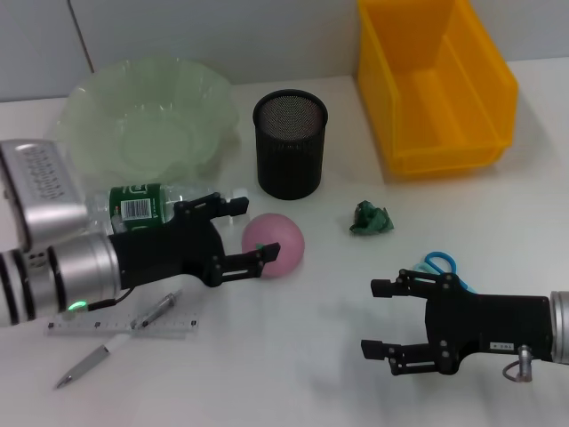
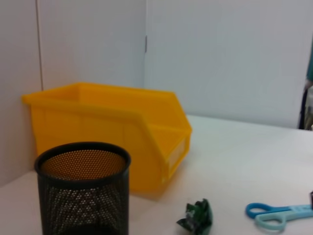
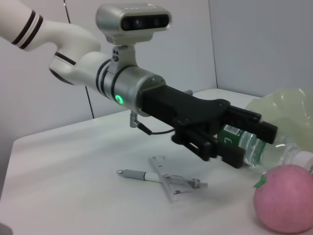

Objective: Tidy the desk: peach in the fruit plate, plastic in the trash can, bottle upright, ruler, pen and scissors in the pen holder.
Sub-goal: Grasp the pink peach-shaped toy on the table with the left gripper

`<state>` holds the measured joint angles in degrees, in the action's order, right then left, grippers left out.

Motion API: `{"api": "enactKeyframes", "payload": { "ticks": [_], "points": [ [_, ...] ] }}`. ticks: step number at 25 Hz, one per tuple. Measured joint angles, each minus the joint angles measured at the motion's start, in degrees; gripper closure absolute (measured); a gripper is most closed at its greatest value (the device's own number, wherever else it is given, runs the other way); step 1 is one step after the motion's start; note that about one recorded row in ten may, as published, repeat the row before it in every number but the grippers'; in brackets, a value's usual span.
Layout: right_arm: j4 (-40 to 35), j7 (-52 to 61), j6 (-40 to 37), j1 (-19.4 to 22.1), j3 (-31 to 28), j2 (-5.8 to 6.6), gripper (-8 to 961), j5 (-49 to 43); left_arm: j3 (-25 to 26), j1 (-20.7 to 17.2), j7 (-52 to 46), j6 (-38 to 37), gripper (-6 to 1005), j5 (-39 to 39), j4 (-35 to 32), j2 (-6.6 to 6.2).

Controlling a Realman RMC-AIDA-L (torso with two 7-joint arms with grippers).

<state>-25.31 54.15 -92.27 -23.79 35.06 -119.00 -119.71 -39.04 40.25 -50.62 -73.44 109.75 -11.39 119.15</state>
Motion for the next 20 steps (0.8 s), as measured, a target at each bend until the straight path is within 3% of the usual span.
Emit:
{"api": "enactKeyframes", "payload": {
  "ticks": [14, 20],
  "points": [
    [0.0, 0.0, 0.0, 0.0, 0.1, 0.0, 118, 0.0, -2.8, 5.8, 0.1, 13.2, 307, 0.0, 6.9, 0.03],
    [0.0, 0.0, 0.0, -0.1, 0.1, 0.0, 119, 0.0, -2.6, 6.3, 0.2, 13.5, 317, -0.1, 7.7, 0.03]
  ]
}}
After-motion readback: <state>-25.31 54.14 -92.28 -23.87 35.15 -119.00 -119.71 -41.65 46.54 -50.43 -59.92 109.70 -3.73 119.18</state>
